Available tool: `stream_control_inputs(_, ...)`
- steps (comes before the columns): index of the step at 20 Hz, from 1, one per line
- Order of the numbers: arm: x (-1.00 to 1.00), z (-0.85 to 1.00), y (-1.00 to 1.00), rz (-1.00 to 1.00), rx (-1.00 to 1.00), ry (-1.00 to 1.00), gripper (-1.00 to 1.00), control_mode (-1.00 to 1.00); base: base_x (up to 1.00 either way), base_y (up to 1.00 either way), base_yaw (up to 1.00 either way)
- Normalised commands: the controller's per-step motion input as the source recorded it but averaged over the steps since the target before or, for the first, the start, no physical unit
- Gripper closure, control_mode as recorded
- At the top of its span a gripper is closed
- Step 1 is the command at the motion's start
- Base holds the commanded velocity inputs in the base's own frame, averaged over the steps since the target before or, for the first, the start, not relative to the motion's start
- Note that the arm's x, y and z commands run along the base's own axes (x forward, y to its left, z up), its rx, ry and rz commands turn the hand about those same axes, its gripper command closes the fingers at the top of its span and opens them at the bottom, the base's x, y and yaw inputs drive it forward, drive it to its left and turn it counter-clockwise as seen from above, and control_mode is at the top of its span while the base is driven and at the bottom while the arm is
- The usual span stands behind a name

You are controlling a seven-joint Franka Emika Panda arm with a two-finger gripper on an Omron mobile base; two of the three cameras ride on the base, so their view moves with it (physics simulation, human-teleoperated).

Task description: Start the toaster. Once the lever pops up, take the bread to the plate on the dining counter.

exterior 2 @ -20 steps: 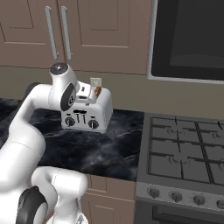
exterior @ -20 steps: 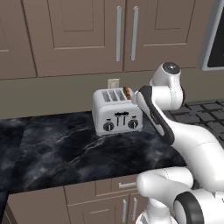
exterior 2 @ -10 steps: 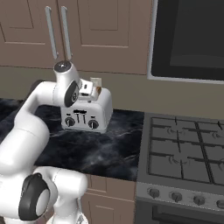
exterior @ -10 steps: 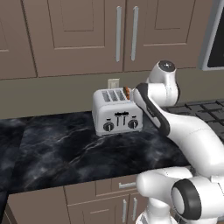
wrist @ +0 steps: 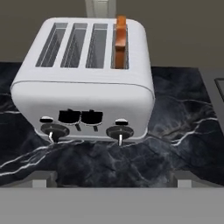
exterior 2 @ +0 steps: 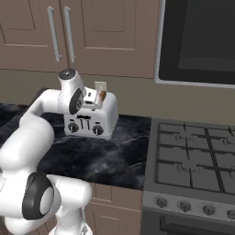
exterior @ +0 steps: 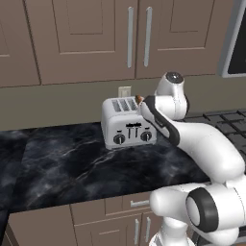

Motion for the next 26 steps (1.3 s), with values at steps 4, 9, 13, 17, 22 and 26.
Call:
stream_control_inputs(4,0.12,-0.53,0.13,0.0,0.0,0.0,-1.0,-1.0,0.0,0.0,0.0)
stream_control_inputs(9,0.11,-0.36,0.04,0.0,0.0,0.0,-1.0,-1.0,0.0,0.0,0.0)
stream_control_inputs(13,0.13,-0.2,0.0,0.0,0.0,0.0,-1.0,-1.0,0.0,0.0,0.0)
stream_control_inputs(17,0.19,-0.16,0.0,0.0,0.0,0.0,-1.0,-1.0,0.0,0.0,0.0)
stream_control_inputs(22,0.22,-0.08,0.0,0.0,0.0,0.0,-1.0,-1.0,0.0,0.0,0.0)
stream_control_inputs(26,0.18,-0.03,0.0,0.0,0.0,0.0,-1.0,-1.0,0.0,0.0,0.0)
